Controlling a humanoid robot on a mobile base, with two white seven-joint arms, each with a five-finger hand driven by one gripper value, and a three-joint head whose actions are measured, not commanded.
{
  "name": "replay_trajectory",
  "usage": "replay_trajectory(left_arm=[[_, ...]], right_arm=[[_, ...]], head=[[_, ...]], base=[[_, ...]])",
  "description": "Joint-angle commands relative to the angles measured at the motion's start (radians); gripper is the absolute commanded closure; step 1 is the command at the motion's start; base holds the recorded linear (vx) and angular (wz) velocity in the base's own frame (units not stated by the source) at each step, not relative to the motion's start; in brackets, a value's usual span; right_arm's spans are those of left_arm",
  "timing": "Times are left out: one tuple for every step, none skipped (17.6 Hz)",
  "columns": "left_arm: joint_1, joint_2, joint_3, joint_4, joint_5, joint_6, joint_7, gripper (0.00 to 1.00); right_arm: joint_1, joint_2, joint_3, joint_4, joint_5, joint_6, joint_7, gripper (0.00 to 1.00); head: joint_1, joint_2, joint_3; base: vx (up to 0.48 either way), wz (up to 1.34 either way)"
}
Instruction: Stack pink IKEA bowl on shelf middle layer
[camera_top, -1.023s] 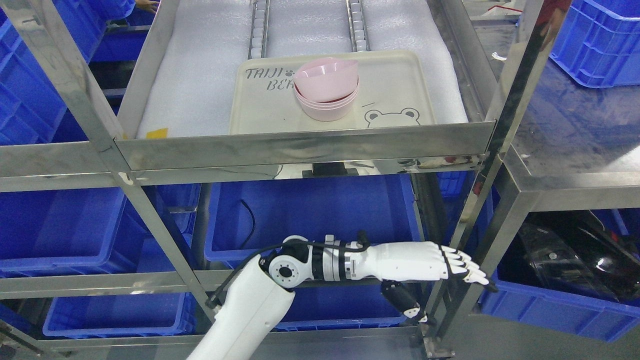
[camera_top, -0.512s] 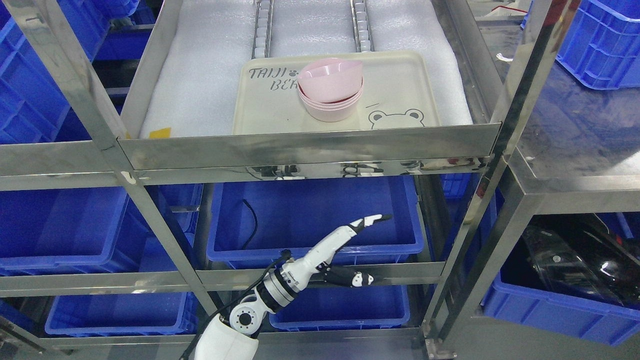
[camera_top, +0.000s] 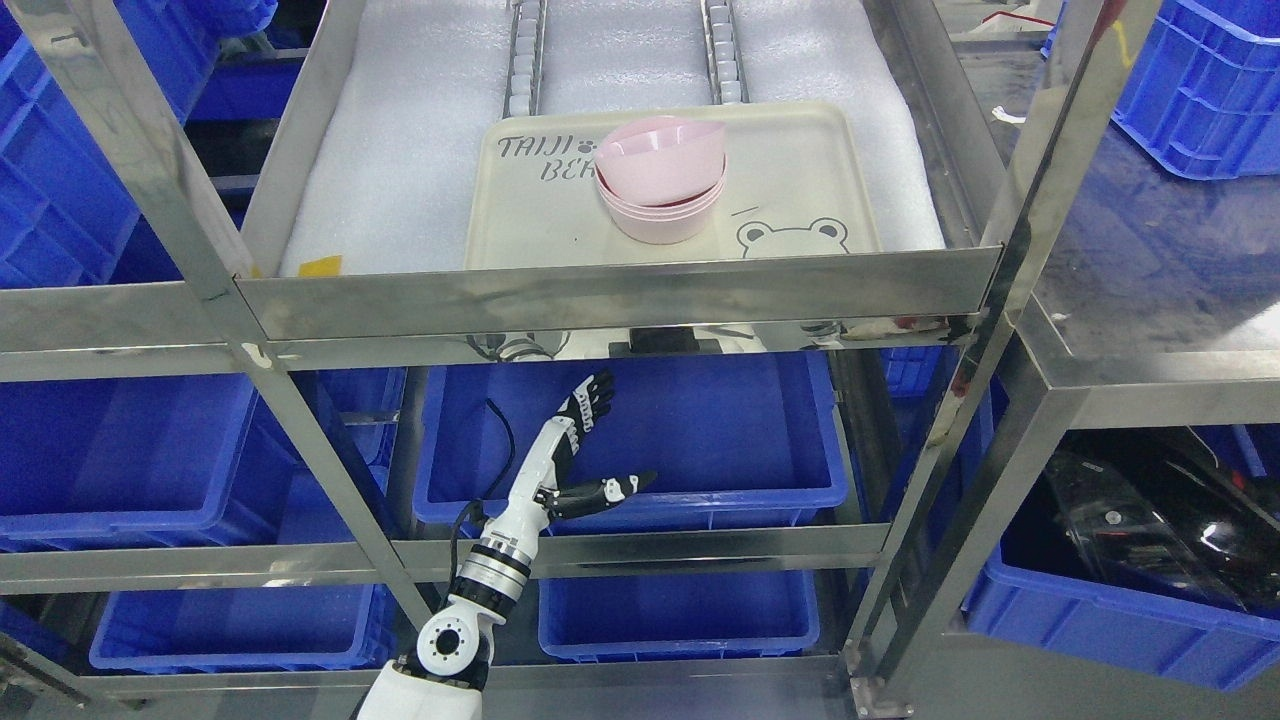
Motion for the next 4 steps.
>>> replay_trajectory(left_arm=[[0.006, 0.018, 0.077, -0.068, 0.062, 0.071, 0.064, 0.00], [0.006, 0.018, 0.077, -0.068, 0.062, 0.072, 0.084, 0.00], [0.006, 0.018, 0.075, -0.068, 0.062, 0.072, 0.095, 0.00], [0.006, 0.018, 0.074, -0.077, 0.062, 0.072, 0.099, 0.00]], right_arm=[[0.000, -0.017, 0.005, -0.017, -0.001, 0.001, 0.000, 0.00], [0.000, -0.017, 0.005, -0.017, -0.001, 0.001, 0.000, 0.00], [0.000, -0.017, 0.005, -0.017, 0.001, 0.001, 0.000, 0.00], [0.000, -0.017, 0.005, -0.017, 0.001, 0.001, 0.000, 0.00]], head=[[0.0000, 0.000, 0.000], [0.0000, 0.000, 0.000], [0.0000, 0.000, 0.000], [0.0000, 0.000, 0.000]], base=[[0.000, 0.00], [0.000, 0.00], [0.000, 0.00], [0.000, 0.00]])
